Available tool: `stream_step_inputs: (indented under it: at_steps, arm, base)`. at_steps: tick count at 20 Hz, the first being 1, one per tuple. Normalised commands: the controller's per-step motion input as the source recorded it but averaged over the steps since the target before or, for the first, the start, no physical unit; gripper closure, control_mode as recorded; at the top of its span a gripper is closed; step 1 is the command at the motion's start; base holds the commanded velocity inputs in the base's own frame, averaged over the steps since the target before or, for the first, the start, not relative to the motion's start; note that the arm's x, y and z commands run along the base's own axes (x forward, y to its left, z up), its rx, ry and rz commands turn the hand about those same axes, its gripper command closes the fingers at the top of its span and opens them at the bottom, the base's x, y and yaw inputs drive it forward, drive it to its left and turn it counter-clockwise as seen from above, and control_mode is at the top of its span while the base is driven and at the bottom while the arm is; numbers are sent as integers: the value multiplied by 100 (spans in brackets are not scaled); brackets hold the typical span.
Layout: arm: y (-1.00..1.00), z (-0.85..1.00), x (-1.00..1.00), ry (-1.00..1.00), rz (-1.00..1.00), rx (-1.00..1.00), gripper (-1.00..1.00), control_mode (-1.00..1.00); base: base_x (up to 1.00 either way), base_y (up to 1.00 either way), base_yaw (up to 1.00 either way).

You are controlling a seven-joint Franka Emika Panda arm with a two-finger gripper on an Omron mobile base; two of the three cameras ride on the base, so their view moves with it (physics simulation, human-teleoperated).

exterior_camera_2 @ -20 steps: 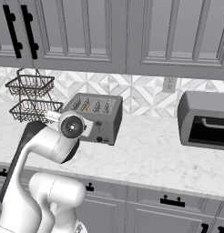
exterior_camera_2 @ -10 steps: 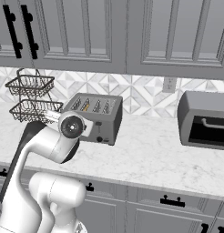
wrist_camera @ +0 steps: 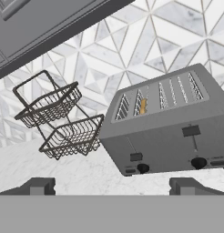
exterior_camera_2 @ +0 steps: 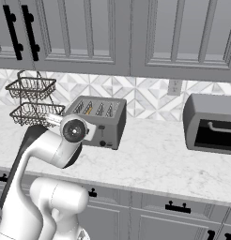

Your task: Start the toaster. Once the lever pops up, take the bread to the plate on the dining counter.

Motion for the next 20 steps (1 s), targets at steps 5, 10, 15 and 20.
stream_step_inputs:
  at_steps: [5, 10, 15, 20]
  arm:
    - [0, 0, 0, 0, 0, 0, -100, -100]
    - [0, 0, 0, 0, 0, 0, -100, -100]
    - [0, 0, 0, 0, 0, 0, -100, -100]
    - [0, 0, 0, 0, 0, 0, -100, -100]
  base:
    - [0, 0, 0]
    - [0, 0, 0]
    - [0, 0, 0]
    - [0, 0, 0]
